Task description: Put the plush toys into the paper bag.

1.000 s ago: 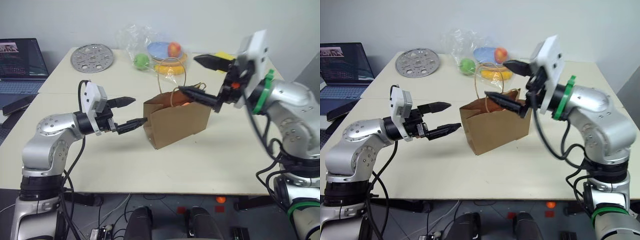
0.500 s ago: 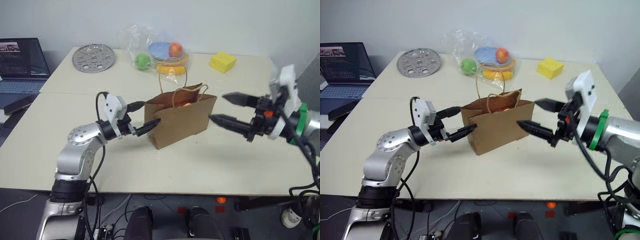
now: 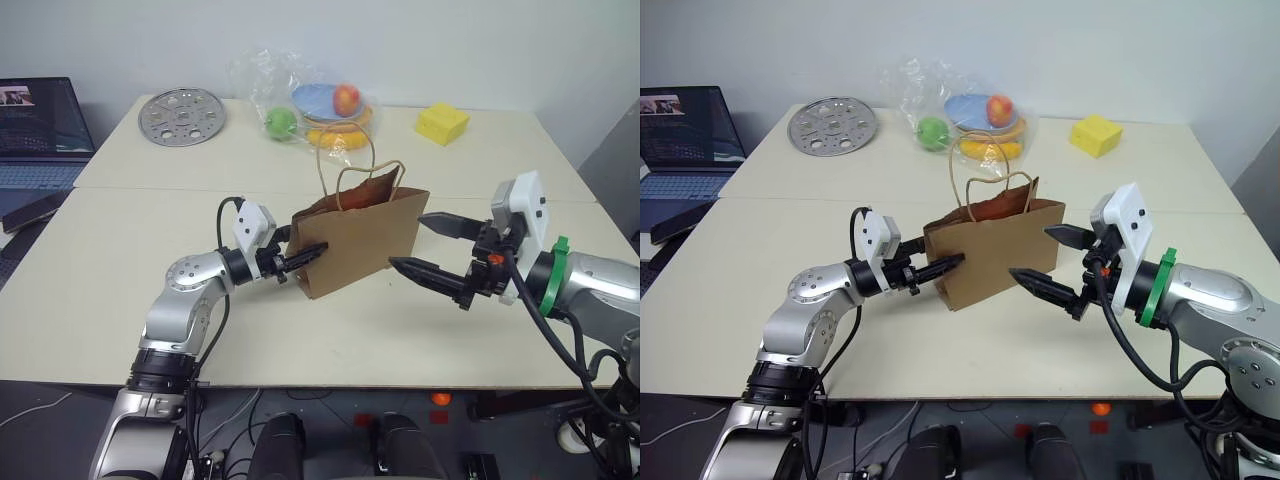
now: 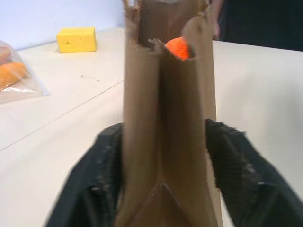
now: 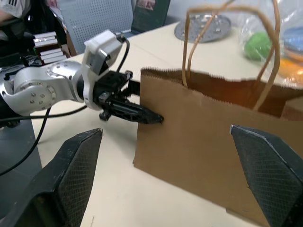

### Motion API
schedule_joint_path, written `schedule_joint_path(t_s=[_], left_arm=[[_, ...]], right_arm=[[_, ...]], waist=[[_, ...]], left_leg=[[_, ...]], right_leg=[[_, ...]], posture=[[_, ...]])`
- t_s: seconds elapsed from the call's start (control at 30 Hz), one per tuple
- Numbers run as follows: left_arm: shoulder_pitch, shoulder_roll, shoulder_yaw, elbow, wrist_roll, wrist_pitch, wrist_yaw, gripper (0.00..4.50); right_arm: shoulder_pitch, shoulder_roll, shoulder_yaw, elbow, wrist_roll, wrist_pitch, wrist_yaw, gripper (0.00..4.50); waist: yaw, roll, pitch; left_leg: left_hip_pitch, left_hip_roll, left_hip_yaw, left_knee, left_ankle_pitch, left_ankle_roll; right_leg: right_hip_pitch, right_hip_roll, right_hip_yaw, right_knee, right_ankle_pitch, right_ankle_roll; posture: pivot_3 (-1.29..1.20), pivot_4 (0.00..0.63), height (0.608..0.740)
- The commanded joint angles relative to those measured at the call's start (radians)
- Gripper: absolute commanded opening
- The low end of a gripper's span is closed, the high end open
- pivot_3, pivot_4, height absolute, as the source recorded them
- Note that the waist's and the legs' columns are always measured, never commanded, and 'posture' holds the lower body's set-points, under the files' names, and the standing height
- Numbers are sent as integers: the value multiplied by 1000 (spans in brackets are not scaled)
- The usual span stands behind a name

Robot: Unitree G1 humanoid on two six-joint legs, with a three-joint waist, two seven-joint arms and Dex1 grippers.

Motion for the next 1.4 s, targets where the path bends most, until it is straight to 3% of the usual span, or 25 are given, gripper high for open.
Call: schedule_joint_path(t_s=[0.03,0.2,0.43,0.5,0.63,0.73,0.97,1.17,1.4], left_arm=[[-16,-4,-4,-7,-2,-25,-19,1470],[-29,-14,-4,5,-5,-27,-27,23],[-113,-26,2,41,-47,12,-77,23],[-200,-32,-2,86,-106,58,-177,23],[-359,-47,-56,293,-105,27,-412,23],[-442,-75,-83,457,-67,-39,-519,23],[-544,-175,-105,785,31,-247,-642,23],[-584,-160,-61,856,53,-310,-675,1488],[-524,1,-5,613,5,-118,-659,3644]], right_arm=[[-16,-13,1,-29,21,-47,10,4500],[-20,-30,10,-34,31,-77,17,4500],[-14,-98,-54,-13,41,-97,-3,4500],[-39,-165,-164,37,97,-71,-32,4500],[-20,-362,-360,93,287,21,-18,4500],[15,-460,-432,117,413,60,-36,4500],[153,-492,-495,69,568,30,-153,4500],[274,-470,-537,29,560,-4,-171,4500],[379,-433,-585,81,370,-45,-52,4500]], waist=[[0,0,0],[0,0,0],[1,0,0],[5,0,0],[19,0,0],[21,1,0],[20,0,0],[20,0,0],[18,0,0]], left_leg=[[0,0,0,0,0,0],[0,0,0,0,0,0],[0,0,0,0,0,0],[-1,0,0,0,0,0],[-2,-2,1,0,0,0],[-1,-1,1,-2,0,0],[-4,-1,0,-2,-3,4],[-7,-1,-1,1,-2,4],[-8,-1,-2,2,-2,4]], right_leg=[[0,0,0,0,0,0],[0,0,1,0,0,0],[0,-1,1,-1,0,0],[0,-1,1,-1,0,0],[0,-1,0,-3,0,0],[3,1,-2,-9,1,-1],[3,1,-1,-12,1,0],[1,2,-1,-11,4,6],[0,2,0,-11,7,10]], posture=[[0,150,740],[0,150,740],[0,150,740],[0,150,740],[0,150,740],[0,150,740],[0,150,740],[0,150,740],[0,150,740]])
